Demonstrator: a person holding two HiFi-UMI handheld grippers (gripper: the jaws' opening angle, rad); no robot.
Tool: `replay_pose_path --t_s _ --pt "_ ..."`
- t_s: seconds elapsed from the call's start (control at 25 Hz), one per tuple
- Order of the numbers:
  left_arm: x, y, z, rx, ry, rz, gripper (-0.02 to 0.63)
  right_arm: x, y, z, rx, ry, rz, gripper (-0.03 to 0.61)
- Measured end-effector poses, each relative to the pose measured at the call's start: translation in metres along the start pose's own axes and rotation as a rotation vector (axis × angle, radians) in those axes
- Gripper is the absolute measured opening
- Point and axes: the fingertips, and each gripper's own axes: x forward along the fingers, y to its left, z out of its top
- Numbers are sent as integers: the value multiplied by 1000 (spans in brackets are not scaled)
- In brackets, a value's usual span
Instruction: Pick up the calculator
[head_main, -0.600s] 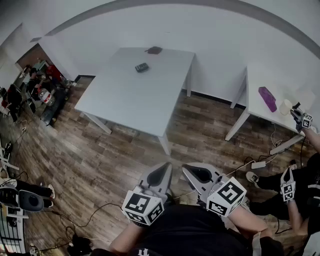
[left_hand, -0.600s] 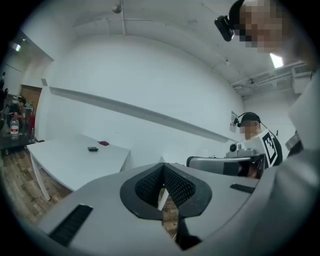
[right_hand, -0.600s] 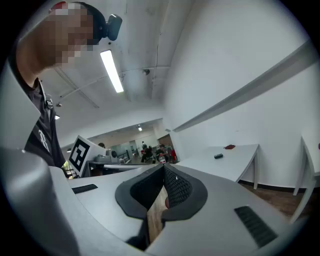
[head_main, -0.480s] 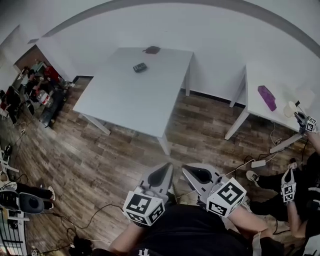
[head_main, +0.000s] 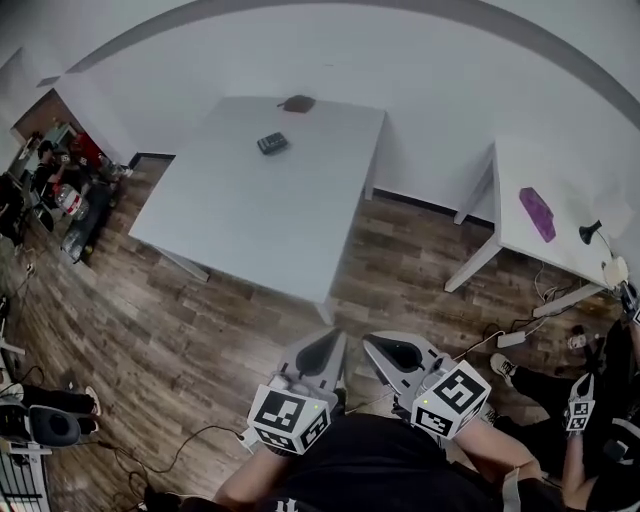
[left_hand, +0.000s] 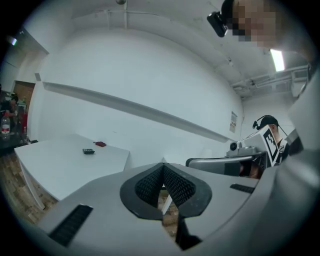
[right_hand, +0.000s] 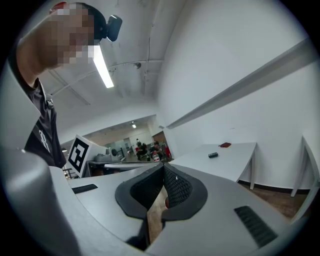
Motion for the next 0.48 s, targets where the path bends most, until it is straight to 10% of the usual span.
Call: replay_pose_path --t_s 0.48 --pt "77 95 44 6 -1 -67 6 90 -74 35 23 -10 -98 11"
